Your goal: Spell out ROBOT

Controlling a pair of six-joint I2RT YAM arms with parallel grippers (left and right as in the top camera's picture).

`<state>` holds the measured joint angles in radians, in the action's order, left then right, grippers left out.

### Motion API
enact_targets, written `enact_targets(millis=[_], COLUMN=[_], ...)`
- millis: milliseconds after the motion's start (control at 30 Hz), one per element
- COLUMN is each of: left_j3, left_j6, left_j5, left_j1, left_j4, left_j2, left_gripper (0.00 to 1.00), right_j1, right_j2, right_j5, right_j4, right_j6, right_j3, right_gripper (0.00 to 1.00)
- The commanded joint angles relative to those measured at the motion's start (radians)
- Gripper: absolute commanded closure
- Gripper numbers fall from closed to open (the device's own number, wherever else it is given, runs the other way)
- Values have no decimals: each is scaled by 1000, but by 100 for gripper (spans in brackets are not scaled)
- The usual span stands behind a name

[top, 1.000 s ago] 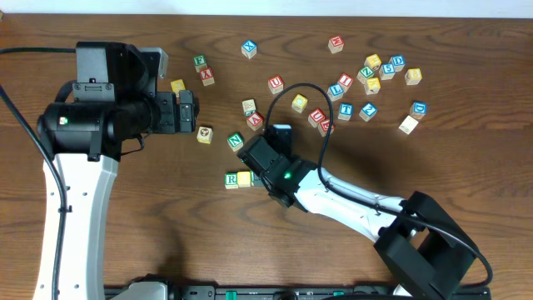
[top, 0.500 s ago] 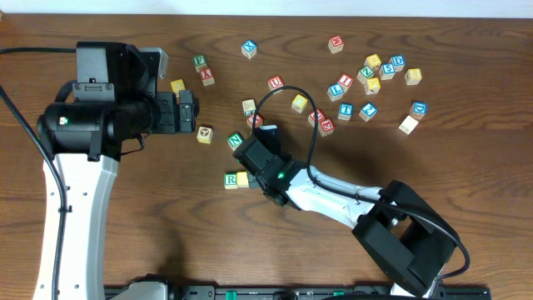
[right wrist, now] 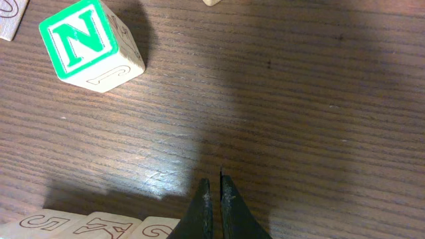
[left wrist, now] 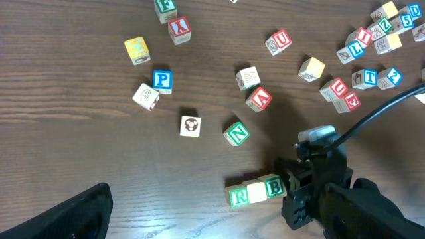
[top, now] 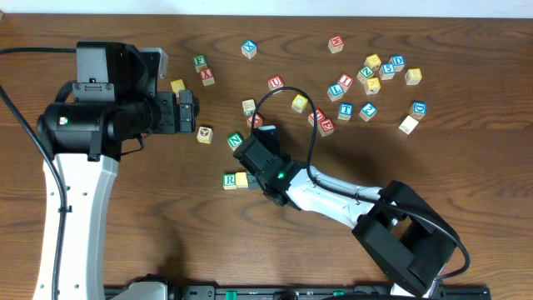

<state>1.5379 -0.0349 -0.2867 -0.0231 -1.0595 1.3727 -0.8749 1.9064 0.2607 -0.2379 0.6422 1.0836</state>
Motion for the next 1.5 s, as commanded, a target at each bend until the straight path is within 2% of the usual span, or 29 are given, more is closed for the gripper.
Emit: enact_targets(millis=[0,667,1167,1467], left_j3=[18,18,18,18], left_j6=[-17,-17,-17,-17], left_j5=[-8,-8,-8,-8], left_j1=[3,3,3,3], left_j4=[-3,-3,-3,-3], left_j2=[0,0,0,0], left_gripper=[2,2,2,2], right_j1=[-9,52,53,52], right_j2=[4,3,3,3], right_j5=[35,40,-183,-196], right_j4=[3,90,108,61], right_j6=[-12,-69,-124,-103], right_j3=[11,16,31,31], right_gripper=[99,99,99,99])
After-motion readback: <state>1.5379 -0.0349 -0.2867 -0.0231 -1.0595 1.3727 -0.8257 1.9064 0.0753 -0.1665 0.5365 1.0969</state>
